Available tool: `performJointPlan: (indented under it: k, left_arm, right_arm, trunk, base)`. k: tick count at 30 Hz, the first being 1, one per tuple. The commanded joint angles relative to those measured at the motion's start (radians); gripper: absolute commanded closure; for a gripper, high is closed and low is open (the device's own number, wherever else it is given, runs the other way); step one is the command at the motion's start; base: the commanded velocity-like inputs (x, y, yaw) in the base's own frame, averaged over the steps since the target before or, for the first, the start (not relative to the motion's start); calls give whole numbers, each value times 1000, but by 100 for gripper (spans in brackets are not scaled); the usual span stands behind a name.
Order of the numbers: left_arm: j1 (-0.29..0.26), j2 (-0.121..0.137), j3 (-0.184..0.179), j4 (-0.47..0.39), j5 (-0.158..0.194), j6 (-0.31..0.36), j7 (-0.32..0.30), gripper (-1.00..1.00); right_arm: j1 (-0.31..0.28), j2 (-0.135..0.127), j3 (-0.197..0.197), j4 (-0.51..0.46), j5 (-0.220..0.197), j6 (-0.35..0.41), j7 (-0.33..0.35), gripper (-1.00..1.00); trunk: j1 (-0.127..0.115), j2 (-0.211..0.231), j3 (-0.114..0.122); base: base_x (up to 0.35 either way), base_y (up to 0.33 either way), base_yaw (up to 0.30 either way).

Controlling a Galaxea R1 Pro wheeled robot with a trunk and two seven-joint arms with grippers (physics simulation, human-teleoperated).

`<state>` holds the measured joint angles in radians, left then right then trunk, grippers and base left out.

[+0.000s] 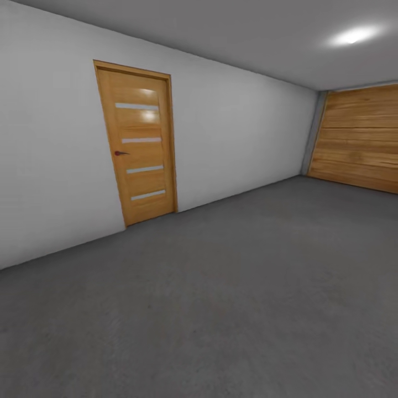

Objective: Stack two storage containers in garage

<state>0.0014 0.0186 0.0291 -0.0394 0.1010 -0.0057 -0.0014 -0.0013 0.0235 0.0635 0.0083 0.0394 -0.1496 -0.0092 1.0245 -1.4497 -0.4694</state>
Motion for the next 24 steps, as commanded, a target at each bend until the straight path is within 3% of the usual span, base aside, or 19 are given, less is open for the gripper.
performJointPlan:
  k: [1, 18, 24]
  left_arm:
    - [0, 0, 2, -1, 9, -1, 0, -100]
    - [0, 0, 12, -3, 17, 2, 9, -100]
    - [0, 0, 12, -51, 18, 10, 10, -100]
  right_arm:
    - [0, 0, 6, 1, 4, -4, -1, -100]
    - [0, -14, 16, 0, 23, -3, 13, -100]
    - [0, -11, 18, 0, 21, -2, 7, -100]
  trunk:
    - [0, 0, -1]
    - [0, 0, -1]
    - [0, 0, -1]
  base:
    - [261, 0, 300]
    - [315, 0, 41]
    - [322, 0, 0]
